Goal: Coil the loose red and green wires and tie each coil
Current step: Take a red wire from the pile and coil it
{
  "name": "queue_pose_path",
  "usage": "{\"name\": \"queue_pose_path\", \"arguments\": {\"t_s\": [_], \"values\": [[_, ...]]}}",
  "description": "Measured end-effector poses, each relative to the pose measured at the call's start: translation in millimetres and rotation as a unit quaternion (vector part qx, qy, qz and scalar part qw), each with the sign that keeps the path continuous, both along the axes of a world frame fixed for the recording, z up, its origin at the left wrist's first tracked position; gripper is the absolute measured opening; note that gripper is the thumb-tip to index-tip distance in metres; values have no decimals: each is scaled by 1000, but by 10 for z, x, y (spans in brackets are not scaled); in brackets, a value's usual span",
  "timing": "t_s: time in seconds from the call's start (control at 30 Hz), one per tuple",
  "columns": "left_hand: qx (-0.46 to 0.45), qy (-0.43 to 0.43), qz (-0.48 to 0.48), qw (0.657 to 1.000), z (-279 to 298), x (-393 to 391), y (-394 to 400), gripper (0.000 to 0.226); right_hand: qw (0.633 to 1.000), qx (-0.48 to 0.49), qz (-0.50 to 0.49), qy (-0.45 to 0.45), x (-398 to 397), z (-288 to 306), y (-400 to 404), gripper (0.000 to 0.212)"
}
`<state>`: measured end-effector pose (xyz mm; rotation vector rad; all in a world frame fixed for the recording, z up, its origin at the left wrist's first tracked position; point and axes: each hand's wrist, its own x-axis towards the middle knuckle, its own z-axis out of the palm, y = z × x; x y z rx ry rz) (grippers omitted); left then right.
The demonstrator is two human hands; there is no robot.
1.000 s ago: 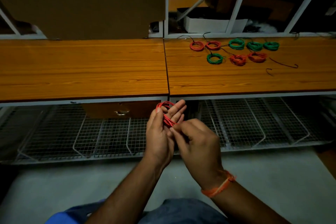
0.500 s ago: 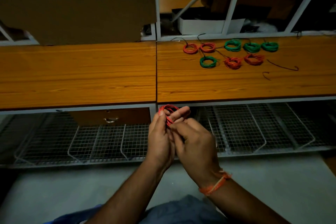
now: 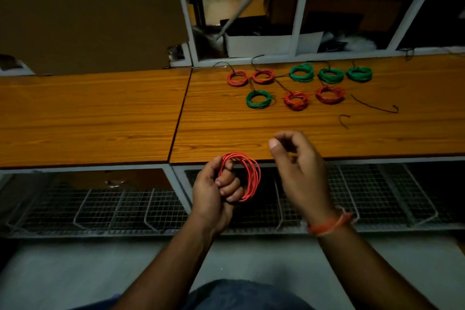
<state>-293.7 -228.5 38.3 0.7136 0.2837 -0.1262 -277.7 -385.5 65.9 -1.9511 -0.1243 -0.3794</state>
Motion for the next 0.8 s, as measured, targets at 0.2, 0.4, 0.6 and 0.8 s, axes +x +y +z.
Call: {"name": "queue_pose_path", "arguments": {"t_s": [0.2, 0.4, 0.6, 0.8], "values": [[128, -17, -72, 989, 2, 383, -617, 31, 987, 66, 52, 135, 339, -331, -478, 62], [174, -19, -167, 970, -6, 874, -1049, 31, 981, 91, -59, 160, 729, -508, -712, 62], [385, -83, -127, 910, -270, 1481, -1409, 38, 975, -67, -199, 78, 1176, -700, -934, 66], [386, -104, -133, 907, -754, 2172, -1750, 45, 949, -139, -260, 110, 1829, -988, -1327, 60]]}}
